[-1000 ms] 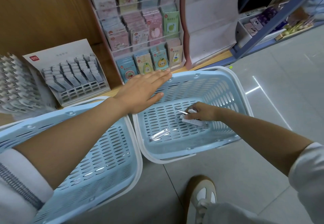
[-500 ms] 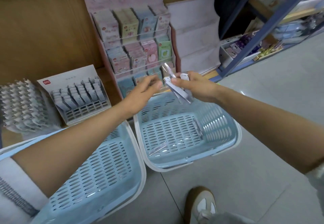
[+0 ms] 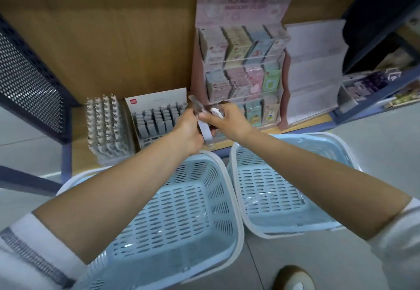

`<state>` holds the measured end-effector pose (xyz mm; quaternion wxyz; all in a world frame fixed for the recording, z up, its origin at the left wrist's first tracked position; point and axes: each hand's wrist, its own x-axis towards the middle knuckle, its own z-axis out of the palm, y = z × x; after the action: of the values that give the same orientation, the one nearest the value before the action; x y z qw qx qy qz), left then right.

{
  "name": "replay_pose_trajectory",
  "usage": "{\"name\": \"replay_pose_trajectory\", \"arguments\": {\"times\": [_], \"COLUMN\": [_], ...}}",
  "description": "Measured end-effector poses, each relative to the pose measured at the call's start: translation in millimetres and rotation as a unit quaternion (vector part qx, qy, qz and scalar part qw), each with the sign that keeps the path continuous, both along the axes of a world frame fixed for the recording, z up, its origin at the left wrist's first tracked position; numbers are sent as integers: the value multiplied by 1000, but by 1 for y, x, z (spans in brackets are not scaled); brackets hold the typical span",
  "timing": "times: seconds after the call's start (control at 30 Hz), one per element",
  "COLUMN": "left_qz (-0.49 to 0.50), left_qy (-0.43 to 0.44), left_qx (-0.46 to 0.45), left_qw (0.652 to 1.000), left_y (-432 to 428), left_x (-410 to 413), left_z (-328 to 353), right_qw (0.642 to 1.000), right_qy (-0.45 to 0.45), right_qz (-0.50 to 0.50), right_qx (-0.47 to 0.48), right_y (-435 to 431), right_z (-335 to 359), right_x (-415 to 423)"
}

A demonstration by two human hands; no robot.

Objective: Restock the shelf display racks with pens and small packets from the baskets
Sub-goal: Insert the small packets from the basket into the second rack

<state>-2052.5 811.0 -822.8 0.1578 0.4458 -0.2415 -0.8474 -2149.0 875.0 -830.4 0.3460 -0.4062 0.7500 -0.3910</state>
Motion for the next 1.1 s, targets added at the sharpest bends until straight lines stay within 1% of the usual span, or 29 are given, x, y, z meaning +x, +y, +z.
{"name": "replay_pose_trajectory", "arguments": {"times": [0.03,0.1,0.23,0.27,0.33,0.4,0.47,0.5,0.53,0.6,0.63,0.7,0.77,0.87,1.0,1.03,1.1], "left_qz": [20,31,58,64,69,55,26,14,7,17,18,-26,-58,-90,-133,-135,-131], "left_qy": [-1,-20,-98,-118,-163,-211,-249,-255,-241,-163,-135,-159,-185,-179,-102,-93,-101], "left_qx": [20,34,-37,-51,-67,-100,-149,-160,-154,-102,-91,-130,-167,-194,-225,-229,-245], "left_qw": [1000,999,993,990,982,971,957,953,958,981,986,978,967,960,960,959,955], "left_y": [-5,-13,-30,-39,-52,-61,-67,-69,-70,-70,-70,-69,-66,-59,-52,-53,-54], "left_x": [4,10,21,24,32,40,47,50,52,56,58,63,70,80,91,93,96], "left_z": [-1,-2,-10,-14,-17,-19,-22,-21,-20,-15,-14,-14,-15,-13,-8,-9,-11], "right_qw": [1000,999,999,999,994,984,974,969,962,943,933,925,936,954,942,942,945], "right_qy": [-6,-33,-22,-38,-109,-173,-206,-223,-244,-295,-316,-327,-311,-283,-330,-332,-326], "right_qz": [4,8,30,35,27,-18,-73,-92,-111,-141,-158,-173,-143,-85,-37,-21,3], "right_qx": [6,9,11,5,-8,-31,-54,-60,-61,-68,-76,-86,-75,-57,-49,-46,-33], "right_y": [-7,-19,-34,-36,-40,-48,-57,-61,-64,-69,-72,-75,-74,-72,-69,-68,-68], "right_z": [-3,-6,-2,2,6,1,-5,-8,-7,-8,-8,-11,-14,-15,-14,-15,-13], "right_x": [5,13,26,29,35,39,42,42,44,46,47,45,44,47,51,51,53]}}
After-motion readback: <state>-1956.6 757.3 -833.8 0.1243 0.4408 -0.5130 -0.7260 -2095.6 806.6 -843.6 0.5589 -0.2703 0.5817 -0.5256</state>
